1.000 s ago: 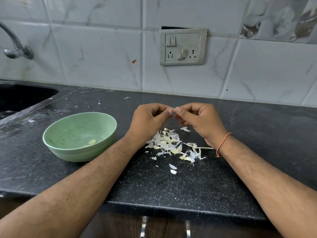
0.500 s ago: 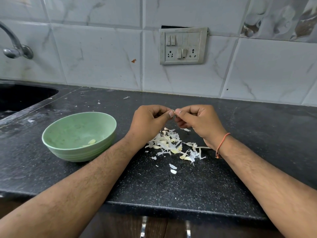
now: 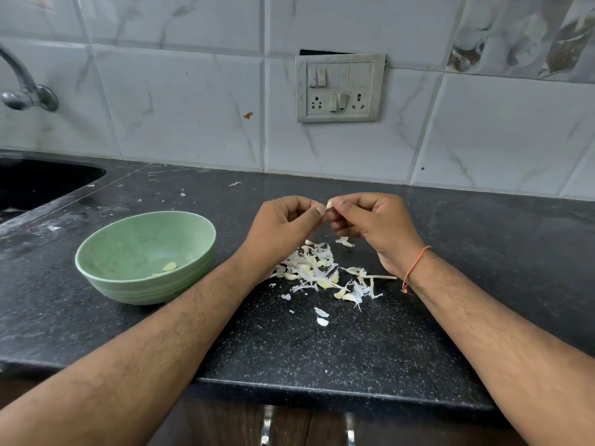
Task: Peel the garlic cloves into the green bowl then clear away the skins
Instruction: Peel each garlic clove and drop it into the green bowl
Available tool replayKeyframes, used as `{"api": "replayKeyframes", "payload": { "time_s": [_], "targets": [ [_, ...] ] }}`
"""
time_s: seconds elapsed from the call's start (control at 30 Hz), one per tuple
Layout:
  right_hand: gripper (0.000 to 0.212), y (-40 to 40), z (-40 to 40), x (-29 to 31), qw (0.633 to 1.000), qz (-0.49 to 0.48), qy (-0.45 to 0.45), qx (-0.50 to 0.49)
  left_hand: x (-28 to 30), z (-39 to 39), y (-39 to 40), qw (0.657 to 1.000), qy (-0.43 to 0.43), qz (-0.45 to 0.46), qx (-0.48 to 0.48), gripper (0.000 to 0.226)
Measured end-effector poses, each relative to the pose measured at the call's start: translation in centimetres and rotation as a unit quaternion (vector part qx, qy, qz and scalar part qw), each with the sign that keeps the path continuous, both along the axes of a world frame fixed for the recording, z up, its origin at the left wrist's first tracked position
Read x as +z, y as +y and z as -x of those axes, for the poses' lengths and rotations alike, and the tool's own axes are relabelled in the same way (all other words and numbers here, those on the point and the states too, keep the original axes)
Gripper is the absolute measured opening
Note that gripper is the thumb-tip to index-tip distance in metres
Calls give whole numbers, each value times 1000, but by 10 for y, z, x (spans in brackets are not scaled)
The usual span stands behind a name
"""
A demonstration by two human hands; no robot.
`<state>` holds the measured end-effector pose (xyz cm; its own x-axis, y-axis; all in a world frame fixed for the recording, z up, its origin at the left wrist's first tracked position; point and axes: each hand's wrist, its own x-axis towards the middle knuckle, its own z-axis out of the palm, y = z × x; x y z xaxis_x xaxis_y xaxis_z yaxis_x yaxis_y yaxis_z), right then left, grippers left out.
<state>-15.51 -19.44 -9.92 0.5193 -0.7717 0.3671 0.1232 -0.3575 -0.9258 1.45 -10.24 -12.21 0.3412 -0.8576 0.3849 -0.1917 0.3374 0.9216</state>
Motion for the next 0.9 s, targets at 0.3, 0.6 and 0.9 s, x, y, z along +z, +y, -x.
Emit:
{"api": "replayKeyframes", "payload": {
  "time_s": [0.3, 0.6, 0.9],
  "targets": [
    [10, 2, -2, -5, 989, 131, 41, -61, 0, -2, -3, 999, -25, 43, 4, 23],
    [14, -1, 2, -3, 983, 179, 38, -20, 3, -4, 0, 995, 67, 37, -65, 35],
    [7, 7, 1, -2, 905, 397, 71, -138, 2, -3, 2, 991, 112, 10, -73, 34]
  ]
}}
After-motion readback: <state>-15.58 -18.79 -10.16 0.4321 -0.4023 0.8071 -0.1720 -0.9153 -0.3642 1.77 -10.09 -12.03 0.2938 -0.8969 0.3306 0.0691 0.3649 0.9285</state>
